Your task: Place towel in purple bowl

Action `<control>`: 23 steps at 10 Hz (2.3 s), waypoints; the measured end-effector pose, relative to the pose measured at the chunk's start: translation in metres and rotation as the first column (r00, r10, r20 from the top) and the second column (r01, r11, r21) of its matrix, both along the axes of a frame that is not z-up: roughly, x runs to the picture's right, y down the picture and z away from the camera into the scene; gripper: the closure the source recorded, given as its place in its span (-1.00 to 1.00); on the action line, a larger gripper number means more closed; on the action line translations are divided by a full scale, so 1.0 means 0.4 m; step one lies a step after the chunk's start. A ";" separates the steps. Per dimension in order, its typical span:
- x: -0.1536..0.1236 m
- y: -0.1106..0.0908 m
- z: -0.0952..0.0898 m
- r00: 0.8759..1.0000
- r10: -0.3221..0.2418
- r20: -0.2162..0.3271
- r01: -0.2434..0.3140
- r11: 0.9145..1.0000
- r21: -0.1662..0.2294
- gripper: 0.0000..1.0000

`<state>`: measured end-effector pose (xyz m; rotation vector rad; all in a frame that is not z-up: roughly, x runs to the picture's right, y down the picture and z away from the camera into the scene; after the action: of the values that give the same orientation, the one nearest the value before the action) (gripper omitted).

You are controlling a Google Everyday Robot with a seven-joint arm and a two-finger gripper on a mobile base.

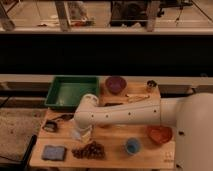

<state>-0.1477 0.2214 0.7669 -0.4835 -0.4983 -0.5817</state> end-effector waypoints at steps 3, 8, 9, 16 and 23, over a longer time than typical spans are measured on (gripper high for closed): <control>-0.003 0.007 0.007 1.000 0.003 -0.001 -0.003 1.000 0.001 -0.59; -0.007 -0.004 -0.007 1.000 0.007 0.001 -0.007 1.000 0.005 -0.59; -0.004 -0.007 -0.008 1.000 0.009 -0.002 -0.009 1.000 0.005 -0.59; 0.011 -0.018 -0.005 1.000 0.025 -0.007 -0.025 1.000 0.000 -0.59; 0.036 -0.021 0.043 0.998 0.061 -0.002 -0.061 0.997 -0.038 -0.59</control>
<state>-0.1333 0.2129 0.7843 -0.5031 -0.5225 -0.5138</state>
